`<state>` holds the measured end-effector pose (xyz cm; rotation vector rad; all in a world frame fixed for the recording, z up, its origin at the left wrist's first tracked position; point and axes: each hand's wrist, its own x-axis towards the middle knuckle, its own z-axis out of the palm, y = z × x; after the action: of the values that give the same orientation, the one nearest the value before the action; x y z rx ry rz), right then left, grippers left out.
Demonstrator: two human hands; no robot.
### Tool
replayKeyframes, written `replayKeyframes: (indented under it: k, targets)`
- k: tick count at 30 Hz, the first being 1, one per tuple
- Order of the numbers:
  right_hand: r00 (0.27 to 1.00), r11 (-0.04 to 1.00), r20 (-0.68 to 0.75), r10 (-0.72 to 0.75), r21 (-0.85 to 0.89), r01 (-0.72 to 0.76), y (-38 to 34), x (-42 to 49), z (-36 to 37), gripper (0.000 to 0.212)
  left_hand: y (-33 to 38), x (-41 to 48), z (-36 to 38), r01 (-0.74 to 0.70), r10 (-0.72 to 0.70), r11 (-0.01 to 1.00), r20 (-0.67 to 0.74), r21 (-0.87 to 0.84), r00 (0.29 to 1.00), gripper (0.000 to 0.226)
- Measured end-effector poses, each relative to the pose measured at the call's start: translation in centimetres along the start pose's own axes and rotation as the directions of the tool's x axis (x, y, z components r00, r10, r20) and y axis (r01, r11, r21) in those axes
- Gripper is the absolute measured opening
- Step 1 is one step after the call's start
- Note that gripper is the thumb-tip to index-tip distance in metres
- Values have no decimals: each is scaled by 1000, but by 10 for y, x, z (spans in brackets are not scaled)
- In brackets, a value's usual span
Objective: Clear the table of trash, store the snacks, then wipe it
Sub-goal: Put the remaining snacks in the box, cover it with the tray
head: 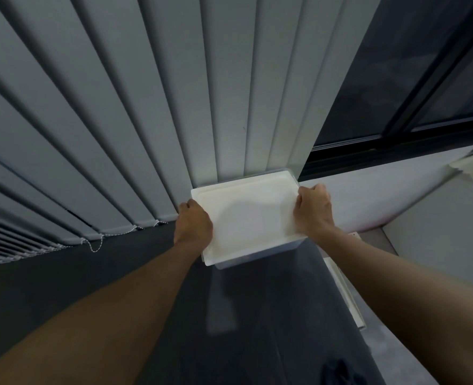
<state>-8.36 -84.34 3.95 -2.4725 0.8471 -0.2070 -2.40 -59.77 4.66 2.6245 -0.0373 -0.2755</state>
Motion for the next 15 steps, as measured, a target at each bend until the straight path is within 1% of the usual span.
replayKeyframes:
  k: [3, 5, 7, 8, 9, 11, 12, 13, 15]
  targets:
    - [999, 991, -38, -11, 130, 16, 2, -3, 3, 5, 0, 2, 8, -1, 3, 999, -58, 35, 998, 28]
    - [995, 990, -75, -62, 120, 71, 3, -4, 3, 4, 0, 2, 12, -3, 8, 999, -90, 55, 996, 27]
    - [988, 993, -114, -104, 52, 110, 9, 1, 5, 6, 0, 3, 14, -10, 15, 999, -110, 46, 994, 28]
    - [983, 989, -112, -146, -1, 147, 12, 4, 7, 8, 0, 3, 15, -14, 19, 999, -114, 42, 993, 28]
    - [984, 989, -98, -149, -14, 149, 13, 6, 9, 8, 1, 4, 16, -15, 20, 999, -115, 40, 993, 29]
    - [995, 997, -76, -70, 26, 72, 12, 10, 11, 7, 3, 6, 18, -7, 11, 999, -110, 35, 994, 29]
    - [996, 998, -69, -51, 19, 52, 11, 11, 12, 7, 4, 8, 18, 0, 3, 999, -105, 35, 994, 30]
    - [997, 998, -59, -57, -36, 55, 10, 12, 13, 9, 5, 8, 18, 8, -4, 999, -97, 43, 995, 31]
    - [996, 981, -5, -92, -172, 90, 8, 12, 14, 25, 8, 9, 17, 24, -19, 997, -67, 77, 998, 34]
